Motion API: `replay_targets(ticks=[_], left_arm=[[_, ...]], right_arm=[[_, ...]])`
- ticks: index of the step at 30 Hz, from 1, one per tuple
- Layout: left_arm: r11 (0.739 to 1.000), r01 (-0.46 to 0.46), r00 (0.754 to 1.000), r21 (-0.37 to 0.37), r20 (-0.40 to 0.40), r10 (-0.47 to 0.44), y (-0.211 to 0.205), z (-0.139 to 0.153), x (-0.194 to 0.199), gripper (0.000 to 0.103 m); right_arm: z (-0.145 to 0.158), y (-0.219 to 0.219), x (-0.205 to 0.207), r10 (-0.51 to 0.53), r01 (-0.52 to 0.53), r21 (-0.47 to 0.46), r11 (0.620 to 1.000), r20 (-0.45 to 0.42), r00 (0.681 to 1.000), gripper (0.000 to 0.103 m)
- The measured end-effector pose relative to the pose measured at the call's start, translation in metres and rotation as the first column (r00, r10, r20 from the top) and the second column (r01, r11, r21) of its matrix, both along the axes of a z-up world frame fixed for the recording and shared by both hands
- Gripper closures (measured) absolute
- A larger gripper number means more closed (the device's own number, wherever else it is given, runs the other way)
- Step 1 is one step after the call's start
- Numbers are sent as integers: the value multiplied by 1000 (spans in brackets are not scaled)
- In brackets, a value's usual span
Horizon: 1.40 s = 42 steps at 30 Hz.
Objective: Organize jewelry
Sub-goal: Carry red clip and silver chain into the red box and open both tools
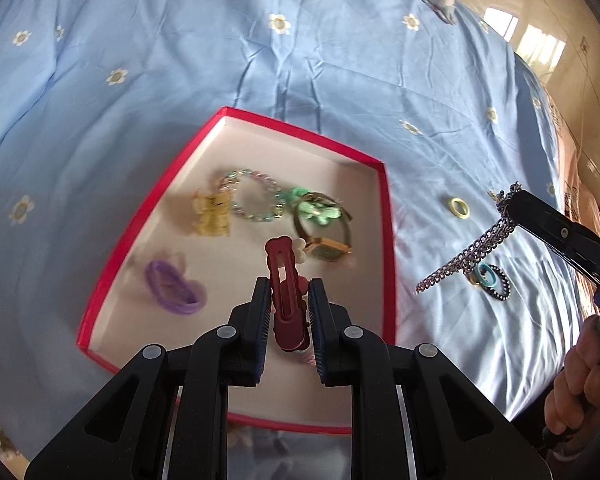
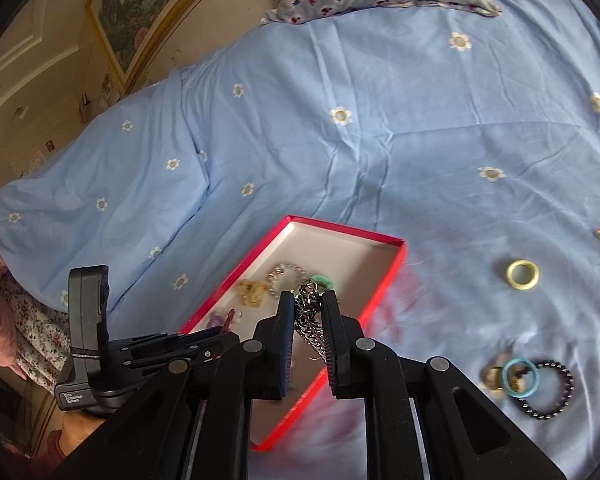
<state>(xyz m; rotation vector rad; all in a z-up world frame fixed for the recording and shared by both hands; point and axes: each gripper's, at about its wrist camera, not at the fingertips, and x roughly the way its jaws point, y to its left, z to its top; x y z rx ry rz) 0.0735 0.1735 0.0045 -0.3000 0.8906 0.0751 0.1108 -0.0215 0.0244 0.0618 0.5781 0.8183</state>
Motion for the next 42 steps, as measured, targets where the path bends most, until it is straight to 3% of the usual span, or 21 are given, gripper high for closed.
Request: replay_targets(ticks=[11, 18, 29, 42], left_arm=[[999, -49, 999, 9, -17, 50, 29, -7, -5, 86], [997, -67, 997, 37, -47, 69, 44, -19, 2, 86], [997, -71, 992, 40, -102, 75, 54, -43, 7, 86], [997, -75, 990, 30, -120, 78, 56, -46, 9, 84]], right_arm=[[-17, 52, 4, 94, -94, 0, 996, -69, 993, 90], [-37, 76, 11, 98, -102, -54, 993, -85, 992, 90], [-86, 90, 27, 67, -96, -167, 981, -171, 983, 89], [-99, 97, 34, 60, -103, -191, 976, -216, 974, 85]])
